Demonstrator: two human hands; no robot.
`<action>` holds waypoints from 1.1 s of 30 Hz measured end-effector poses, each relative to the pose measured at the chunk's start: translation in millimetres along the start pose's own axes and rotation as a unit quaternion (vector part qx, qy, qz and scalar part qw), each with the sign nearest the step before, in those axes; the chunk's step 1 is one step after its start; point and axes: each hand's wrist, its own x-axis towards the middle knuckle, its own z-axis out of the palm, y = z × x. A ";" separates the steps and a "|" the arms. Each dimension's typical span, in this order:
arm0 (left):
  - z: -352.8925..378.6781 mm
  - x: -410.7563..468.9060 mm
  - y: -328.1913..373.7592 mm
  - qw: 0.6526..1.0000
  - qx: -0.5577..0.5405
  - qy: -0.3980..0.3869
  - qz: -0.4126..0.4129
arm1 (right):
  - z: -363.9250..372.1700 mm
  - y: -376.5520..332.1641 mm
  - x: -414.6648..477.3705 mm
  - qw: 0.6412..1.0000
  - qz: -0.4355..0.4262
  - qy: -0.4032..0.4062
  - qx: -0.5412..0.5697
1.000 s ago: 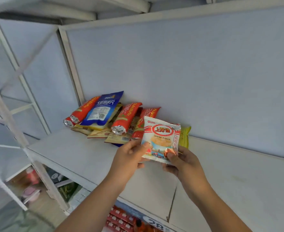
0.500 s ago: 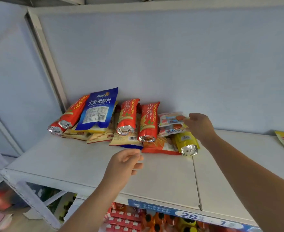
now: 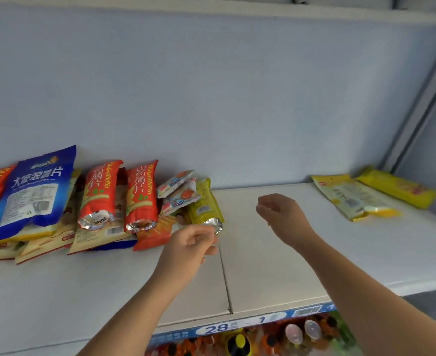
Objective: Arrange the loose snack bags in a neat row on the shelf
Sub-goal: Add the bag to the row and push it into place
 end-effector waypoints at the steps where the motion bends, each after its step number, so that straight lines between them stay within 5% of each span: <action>1: 18.7 6.2 2.5 1.000 0.001 -0.014 0.002 | -15.5 11.6 -1.0 1.000 0.001 0.011 -0.008; 15: 281.5 85.7 35.6 0.987 0.052 -0.155 -0.003 | -220.6 178.1 55.9 0.968 0.108 0.139 -0.181; 25: 305.9 115.8 31.5 0.986 0.080 -0.140 -0.035 | -203.3 203.8 132.3 0.901 0.195 0.002 -0.386; 33: 296.0 143.1 38.4 0.988 0.054 -0.141 -0.025 | -217.1 201.6 118.9 0.939 0.166 0.067 -0.295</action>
